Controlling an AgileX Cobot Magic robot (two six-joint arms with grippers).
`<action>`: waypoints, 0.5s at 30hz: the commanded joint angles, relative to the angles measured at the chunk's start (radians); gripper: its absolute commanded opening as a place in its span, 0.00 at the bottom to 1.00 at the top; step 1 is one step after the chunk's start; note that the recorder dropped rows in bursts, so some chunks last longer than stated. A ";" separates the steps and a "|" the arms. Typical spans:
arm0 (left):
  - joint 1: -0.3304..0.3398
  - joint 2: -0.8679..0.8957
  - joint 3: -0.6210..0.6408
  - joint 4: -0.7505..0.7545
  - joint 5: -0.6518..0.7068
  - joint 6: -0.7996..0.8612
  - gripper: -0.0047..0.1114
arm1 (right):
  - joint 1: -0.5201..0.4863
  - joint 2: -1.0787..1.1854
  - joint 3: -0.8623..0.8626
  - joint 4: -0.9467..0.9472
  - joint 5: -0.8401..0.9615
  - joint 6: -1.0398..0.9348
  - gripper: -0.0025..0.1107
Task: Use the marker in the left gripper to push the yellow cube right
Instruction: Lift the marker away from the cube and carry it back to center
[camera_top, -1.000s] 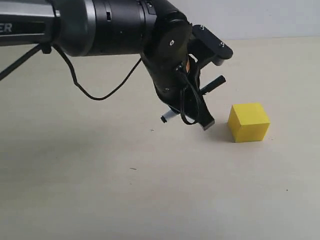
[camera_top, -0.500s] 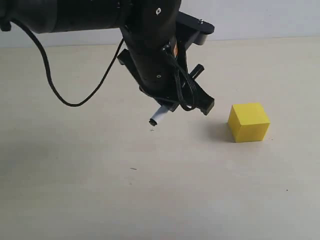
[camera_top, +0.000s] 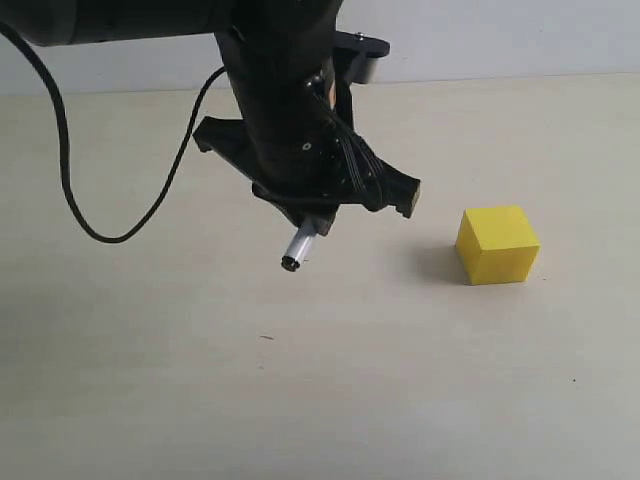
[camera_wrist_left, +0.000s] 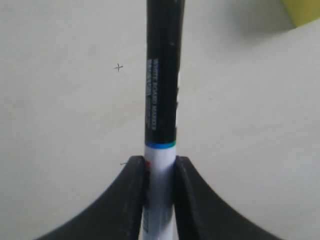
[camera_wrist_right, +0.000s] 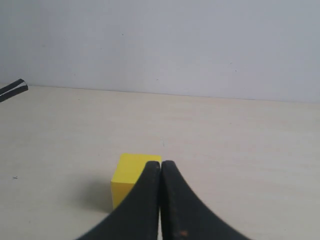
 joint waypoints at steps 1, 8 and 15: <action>0.002 -0.011 0.025 -0.006 -0.017 -0.121 0.04 | -0.005 -0.007 0.006 -0.001 -0.004 -0.003 0.02; 0.002 -0.011 0.099 -0.002 -0.175 -0.317 0.04 | -0.005 -0.007 0.006 -0.001 -0.004 -0.003 0.02; 0.013 0.079 0.138 -0.024 -0.269 -0.407 0.04 | -0.005 -0.007 0.006 -0.001 -0.004 -0.003 0.02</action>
